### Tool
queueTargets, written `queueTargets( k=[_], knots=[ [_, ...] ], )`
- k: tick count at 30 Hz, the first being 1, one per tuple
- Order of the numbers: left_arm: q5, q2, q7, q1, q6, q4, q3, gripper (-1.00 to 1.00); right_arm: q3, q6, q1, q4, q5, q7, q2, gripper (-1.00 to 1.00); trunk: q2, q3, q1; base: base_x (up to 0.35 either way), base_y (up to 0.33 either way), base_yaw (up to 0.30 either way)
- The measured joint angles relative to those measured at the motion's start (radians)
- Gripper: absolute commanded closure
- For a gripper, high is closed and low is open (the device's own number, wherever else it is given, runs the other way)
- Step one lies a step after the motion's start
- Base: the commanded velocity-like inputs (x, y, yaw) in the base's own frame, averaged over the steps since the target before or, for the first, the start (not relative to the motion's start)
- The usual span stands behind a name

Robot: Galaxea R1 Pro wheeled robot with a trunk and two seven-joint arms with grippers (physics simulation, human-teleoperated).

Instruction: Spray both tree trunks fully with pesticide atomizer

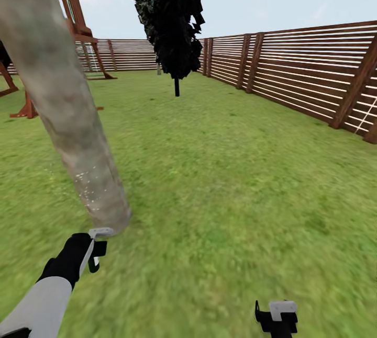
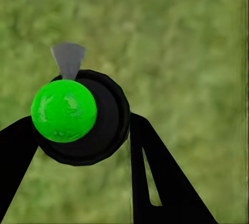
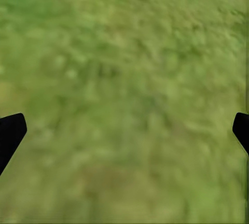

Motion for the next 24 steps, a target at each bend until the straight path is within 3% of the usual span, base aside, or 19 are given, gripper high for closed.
queueTargets(
  k=[15,24],
  knots=[
    [0.003,-0.001,0.000,0.000,0.000,0.000,0.001,1.00,0.000,0.000,0.000,0.000,0.000,0.000,0.001,-1.00,0.000,0.000,0.000,0.160,-0.288,0.228],
    [0.005,-0.002,0.000,0.000,0.000,0.000,0.000,1.00,0.000,0.000,0.000,0.001,0.000,0.000,0.001,-1.00,0.000,0.000,0.000,0.141,-0.294,0.041]
  ],
)
